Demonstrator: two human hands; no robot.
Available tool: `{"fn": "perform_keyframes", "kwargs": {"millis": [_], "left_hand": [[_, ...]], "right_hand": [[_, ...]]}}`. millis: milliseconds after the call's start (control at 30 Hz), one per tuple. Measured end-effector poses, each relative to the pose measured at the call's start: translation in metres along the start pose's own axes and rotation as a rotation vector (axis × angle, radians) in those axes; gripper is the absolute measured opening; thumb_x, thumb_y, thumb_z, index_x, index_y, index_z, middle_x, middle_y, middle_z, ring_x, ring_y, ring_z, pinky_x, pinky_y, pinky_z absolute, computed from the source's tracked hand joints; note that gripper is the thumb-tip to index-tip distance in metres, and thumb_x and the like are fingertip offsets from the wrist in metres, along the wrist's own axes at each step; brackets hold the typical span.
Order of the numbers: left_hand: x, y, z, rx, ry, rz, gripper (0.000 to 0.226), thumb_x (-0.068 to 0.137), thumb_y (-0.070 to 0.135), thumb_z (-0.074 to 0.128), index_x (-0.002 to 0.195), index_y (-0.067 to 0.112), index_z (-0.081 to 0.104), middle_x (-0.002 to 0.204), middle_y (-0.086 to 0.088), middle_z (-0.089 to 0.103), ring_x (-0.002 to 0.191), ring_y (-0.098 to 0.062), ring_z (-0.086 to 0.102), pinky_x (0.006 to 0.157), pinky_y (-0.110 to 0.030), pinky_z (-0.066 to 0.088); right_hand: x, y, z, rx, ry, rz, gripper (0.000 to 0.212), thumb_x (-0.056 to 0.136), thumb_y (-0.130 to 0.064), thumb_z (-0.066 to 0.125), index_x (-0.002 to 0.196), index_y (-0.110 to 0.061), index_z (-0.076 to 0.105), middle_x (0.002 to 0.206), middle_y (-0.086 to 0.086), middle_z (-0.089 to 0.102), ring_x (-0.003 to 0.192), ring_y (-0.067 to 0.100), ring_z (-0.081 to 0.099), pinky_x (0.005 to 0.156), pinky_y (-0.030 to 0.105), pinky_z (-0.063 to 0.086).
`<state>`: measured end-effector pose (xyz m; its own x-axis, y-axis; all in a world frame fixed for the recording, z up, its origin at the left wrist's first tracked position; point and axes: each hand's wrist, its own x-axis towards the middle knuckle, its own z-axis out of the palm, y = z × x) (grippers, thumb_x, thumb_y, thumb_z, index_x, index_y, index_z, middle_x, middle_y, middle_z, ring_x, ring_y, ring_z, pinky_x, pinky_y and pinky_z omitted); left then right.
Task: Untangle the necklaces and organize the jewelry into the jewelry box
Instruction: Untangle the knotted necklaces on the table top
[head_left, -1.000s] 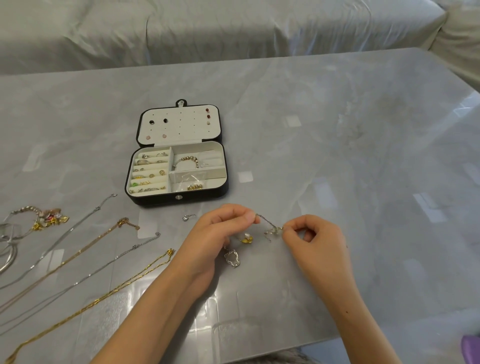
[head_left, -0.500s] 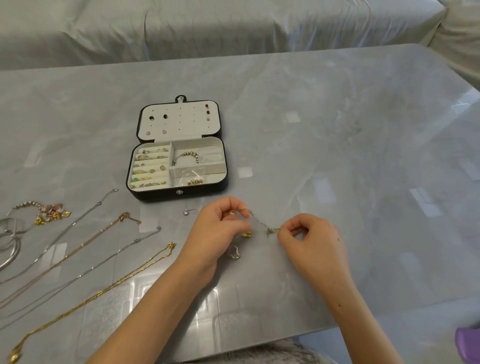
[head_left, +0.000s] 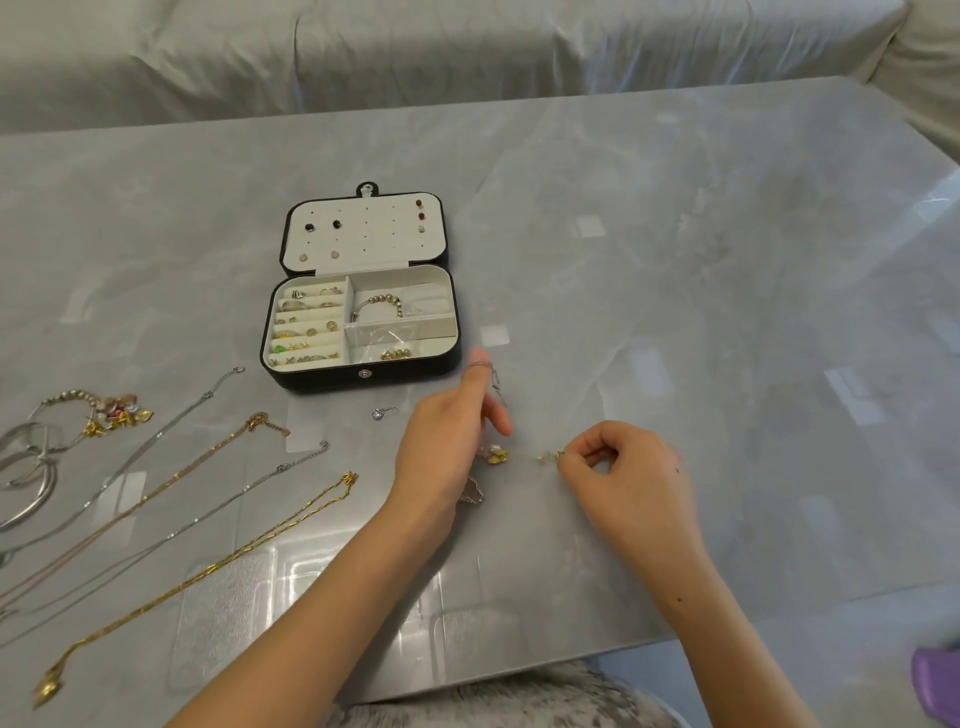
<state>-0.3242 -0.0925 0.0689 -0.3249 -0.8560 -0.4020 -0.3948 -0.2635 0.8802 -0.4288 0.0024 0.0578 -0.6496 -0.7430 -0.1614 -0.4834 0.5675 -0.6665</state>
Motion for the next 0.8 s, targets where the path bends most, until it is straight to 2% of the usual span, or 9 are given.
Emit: {"fn": "perform_keyframes", "kwargs": {"millis": [100, 200, 300, 433, 533, 633, 700, 800], "left_hand": [[0.002, 0.002, -0.006, -0.079, -0.094, -0.040, 0.068, 0.094, 0.058, 0.024, 0.060, 0.012, 0.059, 0.043, 0.007, 0.024, 0.036, -0.006, 0.022, 0.045, -0.023, 0.019], [0.003, 0.005, -0.008, -0.081, -0.155, -0.060, 0.068, 0.095, 0.058, 0.021, 0.065, 0.013, 0.062, 0.050, 0.003, 0.025, 0.035, -0.006, 0.021, 0.046, -0.025, 0.017], [0.006, 0.008, -0.010, -0.063, -0.193, -0.105, 0.058, 0.096, 0.054, 0.027, 0.077, 0.015, 0.066, 0.051, 0.003, 0.038, 0.035, -0.003, 0.028, 0.045, -0.020, 0.023], [0.011, 0.009, -0.013, -0.060, -0.248, -0.170, 0.036, 0.095, 0.037, 0.040, 0.089, 0.015, 0.068, 0.061, 0.002, 0.057, 0.044, -0.010, 0.035, 0.042, -0.017, 0.023], [0.014, 0.009, -0.016, -0.041, -0.297, -0.180, 0.033, 0.095, 0.033, 0.040, 0.093, 0.016, 0.068, 0.071, 0.000, 0.064, 0.045, -0.010, 0.040, 0.036, -0.014, 0.021], [0.014, 0.011, -0.017, -0.028, -0.370, -0.148, 0.031, 0.097, 0.033, 0.037, 0.103, 0.023, 0.066, 0.076, -0.002, 0.066, 0.043, -0.010, 0.041, 0.036, -0.015, 0.018], [0.013, 0.012, -0.020, -0.029, -0.423, -0.117, 0.031, 0.098, 0.035, 0.036, 0.107, 0.027, 0.065, 0.077, -0.002, 0.067, 0.045, -0.011, 0.041, 0.037, -0.015, 0.019], [0.011, 0.013, -0.024, -0.030, -0.456, -0.067, 0.033, 0.099, 0.036, 0.034, 0.109, 0.030, 0.065, 0.078, -0.002, 0.066, 0.047, -0.011, 0.039, 0.038, -0.015, 0.020]], "right_hand": [[0.001, -0.001, 0.001, -0.034, 0.011, -0.006, 0.012, 0.076, -0.022, 0.059, 0.065, -0.024, 0.059, 0.065, -0.011, 0.062, 0.065, 0.002, 0.055, 0.055, 0.017, 0.039], [0.000, -0.003, -0.001, -0.070, -0.017, -0.015, 0.011, 0.077, -0.022, 0.058, 0.066, -0.024, 0.058, 0.066, -0.011, 0.062, 0.067, 0.004, 0.054, 0.057, 0.020, 0.040], [0.000, -0.003, -0.005, -0.121, -0.056, -0.025, 0.008, 0.077, -0.024, 0.057, 0.069, -0.025, 0.058, 0.071, -0.011, 0.061, 0.074, 0.009, 0.055, 0.064, 0.028, 0.044], [-0.002, -0.001, -0.014, -0.172, -0.102, -0.048, 0.008, 0.077, -0.022, 0.056, 0.069, -0.026, 0.057, 0.075, -0.011, 0.061, 0.077, 0.011, 0.054, 0.064, 0.027, 0.042], [-0.004, 0.003, -0.019, -0.220, -0.143, -0.083, 0.009, 0.079, -0.023, 0.055, 0.071, -0.026, 0.058, 0.076, -0.011, 0.062, 0.080, 0.009, 0.053, 0.063, 0.023, 0.040], [-0.002, 0.009, -0.015, -0.321, 0.005, -0.260, 0.010, 0.083, -0.030, 0.055, 0.087, -0.025, 0.064, 0.086, -0.012, 0.060, 0.088, 0.011, 0.049, 0.069, 0.020, 0.032], [0.003, 0.006, -0.007, -0.164, 0.100, -0.362, 0.025, 0.077, -0.031, 0.058, 0.099, -0.021, 0.066, 0.089, -0.013, 0.058, 0.085, 0.004, 0.046, 0.073, 0.013, 0.030], [0.006, -0.004, 0.005, 0.095, -0.066, -0.329, 0.034, 0.077, -0.029, 0.060, 0.111, -0.024, 0.062, 0.095, -0.020, 0.056, 0.086, -0.004, 0.048, 0.080, 0.009, 0.035]]}}
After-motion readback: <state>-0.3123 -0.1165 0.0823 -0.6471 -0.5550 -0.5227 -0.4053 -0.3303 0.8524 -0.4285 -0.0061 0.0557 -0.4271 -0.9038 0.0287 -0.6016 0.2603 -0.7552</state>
